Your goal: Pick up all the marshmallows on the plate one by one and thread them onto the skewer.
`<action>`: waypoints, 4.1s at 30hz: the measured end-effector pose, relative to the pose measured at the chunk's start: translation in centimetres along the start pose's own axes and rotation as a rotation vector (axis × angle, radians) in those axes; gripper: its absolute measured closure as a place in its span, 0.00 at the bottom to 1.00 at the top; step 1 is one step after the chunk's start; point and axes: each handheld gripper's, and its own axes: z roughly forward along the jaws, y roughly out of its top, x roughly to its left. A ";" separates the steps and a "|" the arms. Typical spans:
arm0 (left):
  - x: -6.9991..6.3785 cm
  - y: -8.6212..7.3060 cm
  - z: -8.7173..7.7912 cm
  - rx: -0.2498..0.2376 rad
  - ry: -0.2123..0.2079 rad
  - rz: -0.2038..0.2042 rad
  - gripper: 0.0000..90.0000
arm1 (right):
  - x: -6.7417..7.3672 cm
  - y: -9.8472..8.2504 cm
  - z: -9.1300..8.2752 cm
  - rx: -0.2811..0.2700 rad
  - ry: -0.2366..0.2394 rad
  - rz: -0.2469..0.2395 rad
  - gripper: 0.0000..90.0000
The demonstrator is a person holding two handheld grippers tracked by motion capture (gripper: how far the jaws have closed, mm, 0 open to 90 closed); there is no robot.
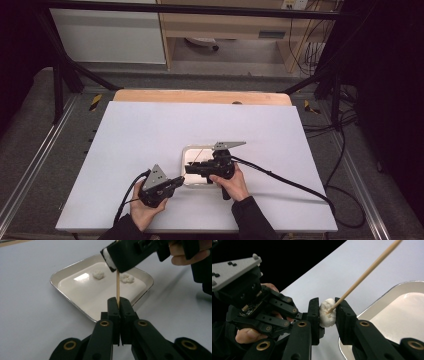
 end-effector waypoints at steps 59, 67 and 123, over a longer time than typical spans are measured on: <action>1.5 -0.8 -1.0 0.053 -0.007 -0.017 0.98 | -5.0 2.4 -0.2 0.187 -0.471 -0.250 0.19; 1.5 -0.8 -1.0 0.052 -0.008 -0.018 0.98 | -5.9 1.7 0.7 0.262 -0.479 -0.281 0.39; 1.1 -0.7 -1.0 0.024 -0.034 -0.002 0.98 | -1.0 3.5 -5.8 0.015 -0.244 -0.232 0.79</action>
